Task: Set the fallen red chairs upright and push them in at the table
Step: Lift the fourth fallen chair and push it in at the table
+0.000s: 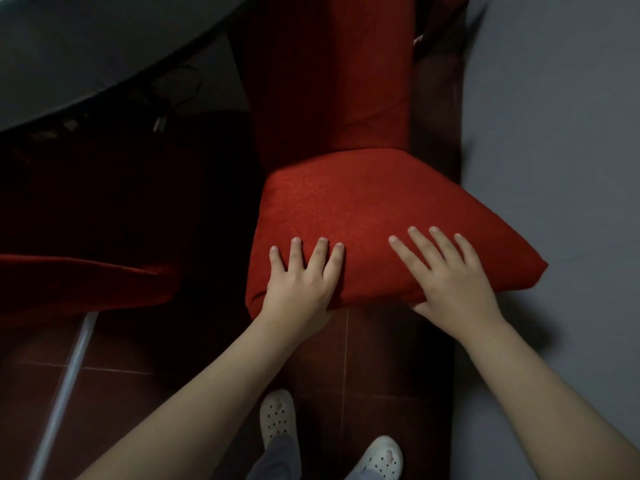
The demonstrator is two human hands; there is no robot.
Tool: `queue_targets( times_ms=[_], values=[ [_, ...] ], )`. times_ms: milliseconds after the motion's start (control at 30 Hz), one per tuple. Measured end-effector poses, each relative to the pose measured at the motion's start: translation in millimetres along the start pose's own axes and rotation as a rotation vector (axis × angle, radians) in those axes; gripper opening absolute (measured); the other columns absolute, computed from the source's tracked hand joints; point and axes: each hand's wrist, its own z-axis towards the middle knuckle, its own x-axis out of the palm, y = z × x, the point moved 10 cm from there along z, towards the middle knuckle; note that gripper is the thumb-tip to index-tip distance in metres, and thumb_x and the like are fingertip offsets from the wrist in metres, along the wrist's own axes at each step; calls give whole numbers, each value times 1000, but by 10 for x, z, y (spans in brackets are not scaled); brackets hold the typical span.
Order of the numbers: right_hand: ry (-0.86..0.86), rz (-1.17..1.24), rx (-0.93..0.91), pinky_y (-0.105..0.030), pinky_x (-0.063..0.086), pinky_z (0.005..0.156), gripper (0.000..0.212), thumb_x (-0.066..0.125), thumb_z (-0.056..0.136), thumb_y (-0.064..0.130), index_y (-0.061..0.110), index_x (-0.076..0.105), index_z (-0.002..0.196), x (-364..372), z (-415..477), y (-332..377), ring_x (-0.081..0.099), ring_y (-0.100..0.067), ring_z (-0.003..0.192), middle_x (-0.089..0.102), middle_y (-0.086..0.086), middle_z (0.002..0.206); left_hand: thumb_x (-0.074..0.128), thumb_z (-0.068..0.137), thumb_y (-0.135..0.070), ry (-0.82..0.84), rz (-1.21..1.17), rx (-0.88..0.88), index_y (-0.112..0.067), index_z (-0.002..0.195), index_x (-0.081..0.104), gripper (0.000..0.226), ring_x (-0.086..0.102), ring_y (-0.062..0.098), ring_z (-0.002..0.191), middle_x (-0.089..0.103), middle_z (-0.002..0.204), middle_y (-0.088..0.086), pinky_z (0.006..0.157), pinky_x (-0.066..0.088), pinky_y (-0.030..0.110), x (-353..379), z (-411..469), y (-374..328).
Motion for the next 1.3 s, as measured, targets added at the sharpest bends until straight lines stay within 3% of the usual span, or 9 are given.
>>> queue_targets(
  times_ms=[133,267,667,867,1133,1300],
  values=[
    [40,-23,5,-59,40,101,110,95,47,20,20,44,145,-104,148,-32,52,-44,122,55,-17,137,71,77,-51,66,32,17,-14,152,18,99,38,51,131,33,152,17,99,36,68,-79,101,38],
    [65,-14,4,-59,38,104,105,92,54,21,24,42,146,-181,214,14,51,-42,124,54,-14,139,61,88,-46,106,55,16,-11,153,6,92,32,51,135,24,156,20,104,33,64,-149,159,118],
    [135,-51,-74,-56,43,100,105,92,56,29,26,40,147,-437,-111,81,55,-41,122,55,-13,139,62,86,-50,187,88,21,-11,152,4,97,33,47,136,21,157,17,104,37,58,-347,-198,4],
    [173,-65,-143,-48,26,114,98,72,82,38,37,6,154,-676,-303,7,33,-32,141,29,-4,158,63,84,-53,187,85,1,-16,153,4,99,34,42,137,22,158,12,105,38,54,-659,-390,-137],
    [169,-36,-211,-42,28,114,92,71,82,43,44,11,152,-1211,-393,-136,35,-26,141,32,4,157,62,81,-53,113,20,-46,-22,152,12,92,42,34,134,31,156,3,93,48,43,-1239,-509,-282],
    [153,-38,-270,-39,42,106,90,74,75,43,47,23,149,-1515,-349,-238,45,-21,135,43,10,150,61,76,-58,26,16,-63,-25,149,23,88,53,31,125,47,145,-3,83,51,37,-1567,-513,-306]
  ],
)
